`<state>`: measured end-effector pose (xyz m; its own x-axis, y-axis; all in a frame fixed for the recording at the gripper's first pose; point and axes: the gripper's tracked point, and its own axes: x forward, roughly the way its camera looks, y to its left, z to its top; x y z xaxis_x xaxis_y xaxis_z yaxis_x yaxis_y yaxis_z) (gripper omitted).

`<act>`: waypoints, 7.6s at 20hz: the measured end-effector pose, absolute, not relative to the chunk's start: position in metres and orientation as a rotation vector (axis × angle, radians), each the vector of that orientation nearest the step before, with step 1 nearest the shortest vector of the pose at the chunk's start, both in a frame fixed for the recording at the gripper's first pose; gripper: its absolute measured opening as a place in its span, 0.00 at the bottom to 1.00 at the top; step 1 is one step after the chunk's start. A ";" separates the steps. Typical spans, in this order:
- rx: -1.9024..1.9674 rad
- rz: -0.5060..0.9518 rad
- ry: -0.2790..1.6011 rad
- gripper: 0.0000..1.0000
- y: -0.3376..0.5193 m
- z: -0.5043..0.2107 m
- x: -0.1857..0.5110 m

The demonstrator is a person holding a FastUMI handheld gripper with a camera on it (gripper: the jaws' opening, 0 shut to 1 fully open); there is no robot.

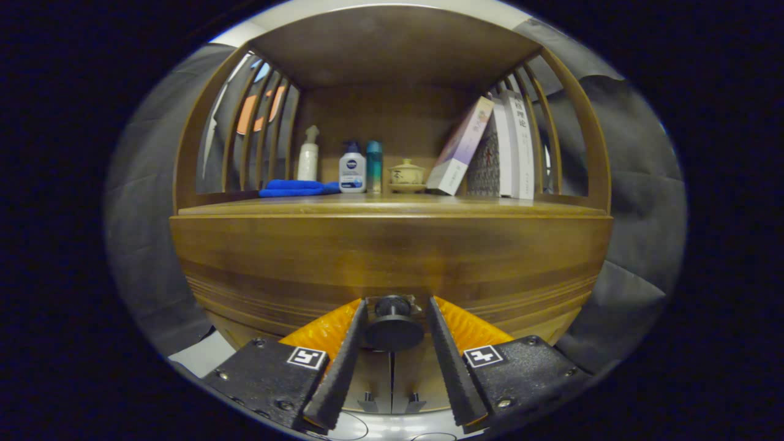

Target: Pull open the drawer, take out the items inside it, and place them on the countertop above the cabinet.

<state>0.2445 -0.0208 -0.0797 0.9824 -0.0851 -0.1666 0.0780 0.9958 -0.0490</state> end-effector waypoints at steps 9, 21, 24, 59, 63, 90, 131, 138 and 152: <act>0.004 -0.070 0.199 0.41 -0.019 -0.084 0.241; -0.039 -0.073 0.200 0.39 -0.021 -0.088 0.174; -0.044 -0.080 0.193 0.39 -0.021 -0.090 0.156; -0.006 -0.012 0.289 0.38 -0.010 -0.109 0.037; 0.021 0.010 0.329 0.45 -0.013 -0.107 0.035; -0.178 0.101 0.686 1.00 -0.025 0.034 0.210; -0.164 0.049 1.155 0.51 -0.028 -0.075 0.217; -0.102 0.086 1.065 0.51 -0.023 -0.035 0.191; -0.060 0.033 0.845 0.51 -0.038 0.044 0.230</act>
